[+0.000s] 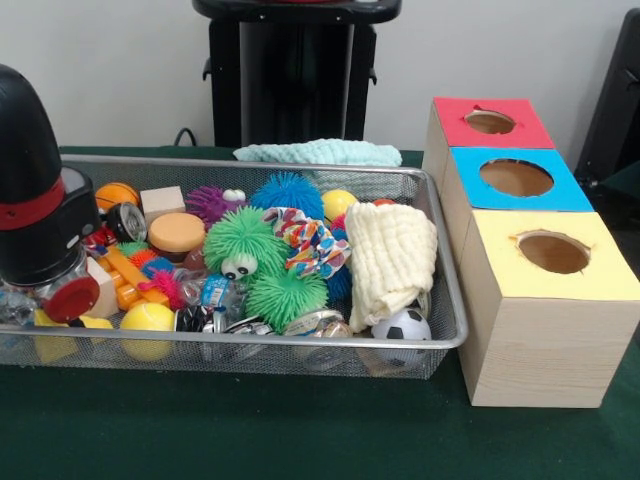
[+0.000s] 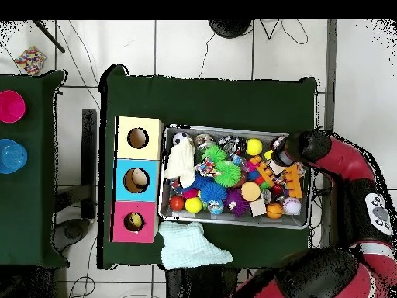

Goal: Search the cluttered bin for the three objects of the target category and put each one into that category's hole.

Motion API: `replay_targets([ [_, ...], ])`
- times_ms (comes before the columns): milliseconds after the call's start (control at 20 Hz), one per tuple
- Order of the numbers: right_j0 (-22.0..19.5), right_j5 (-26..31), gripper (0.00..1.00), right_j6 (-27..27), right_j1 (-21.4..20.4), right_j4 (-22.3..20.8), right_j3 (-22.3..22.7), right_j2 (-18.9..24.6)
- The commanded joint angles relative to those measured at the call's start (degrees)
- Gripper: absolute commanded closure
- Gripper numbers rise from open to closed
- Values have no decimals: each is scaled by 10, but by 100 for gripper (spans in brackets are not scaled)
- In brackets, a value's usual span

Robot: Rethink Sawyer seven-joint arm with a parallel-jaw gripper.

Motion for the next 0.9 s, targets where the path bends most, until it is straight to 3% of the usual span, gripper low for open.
replay_targets([
  [50,49,43,100,-23,-12,-20,51,-16],
  [350,95,69,100,29,-41,-12,52,-67],
  [550,117,38,100,31,-54,-22,45,-93],
  [900,151,61,100,46,-66,-15,35,-140],
])
